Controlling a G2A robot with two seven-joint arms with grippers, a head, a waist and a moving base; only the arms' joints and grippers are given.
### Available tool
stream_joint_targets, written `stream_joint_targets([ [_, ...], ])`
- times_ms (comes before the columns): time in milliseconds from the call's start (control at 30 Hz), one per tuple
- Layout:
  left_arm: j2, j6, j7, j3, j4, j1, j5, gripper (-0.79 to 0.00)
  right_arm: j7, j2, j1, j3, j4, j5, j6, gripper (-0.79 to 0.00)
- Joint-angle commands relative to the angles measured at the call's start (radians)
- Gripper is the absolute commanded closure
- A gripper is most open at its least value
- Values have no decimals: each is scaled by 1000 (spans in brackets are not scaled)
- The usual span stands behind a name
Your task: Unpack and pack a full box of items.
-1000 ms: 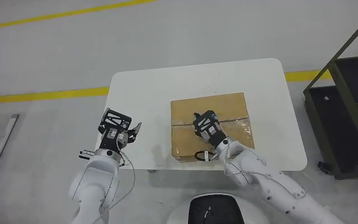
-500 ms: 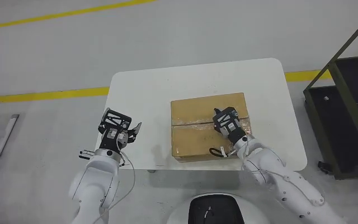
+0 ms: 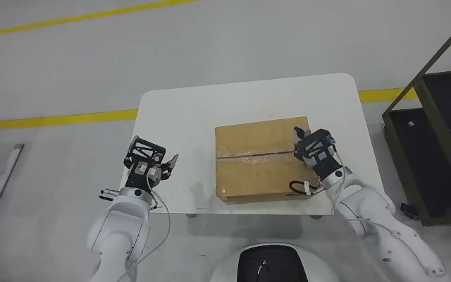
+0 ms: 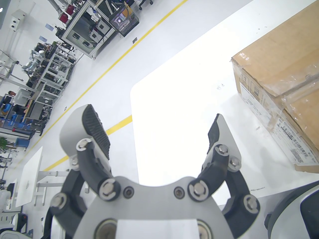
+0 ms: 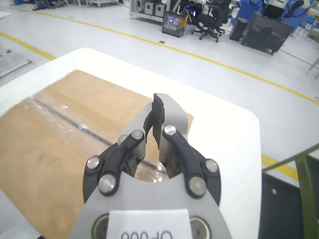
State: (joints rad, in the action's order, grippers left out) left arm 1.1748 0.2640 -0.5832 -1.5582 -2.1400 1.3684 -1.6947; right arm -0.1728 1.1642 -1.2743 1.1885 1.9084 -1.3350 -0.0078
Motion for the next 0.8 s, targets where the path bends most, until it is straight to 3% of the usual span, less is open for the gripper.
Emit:
stream_joint_targets([
  [0,0,-18,26,-15,-5,8,-7,-785,-3,9,29,-58,6,1,-25,0],
  [200,2,-102,53,-74,-22,49,-2,-785,-2,60,170,-289,-80,-47,-18,0],
  [400,2,-109,52,-96,-28,63,3,-785,-15,122,291,-441,-247,-63,56,0],
  [533,2,-109,52,-96,-28,63,3,-785,-23,142,305,-452,-320,-49,100,0],
  [767,2,-109,52,-96,-28,63,3,-785,-29,126,234,-352,-298,-47,106,0],
])
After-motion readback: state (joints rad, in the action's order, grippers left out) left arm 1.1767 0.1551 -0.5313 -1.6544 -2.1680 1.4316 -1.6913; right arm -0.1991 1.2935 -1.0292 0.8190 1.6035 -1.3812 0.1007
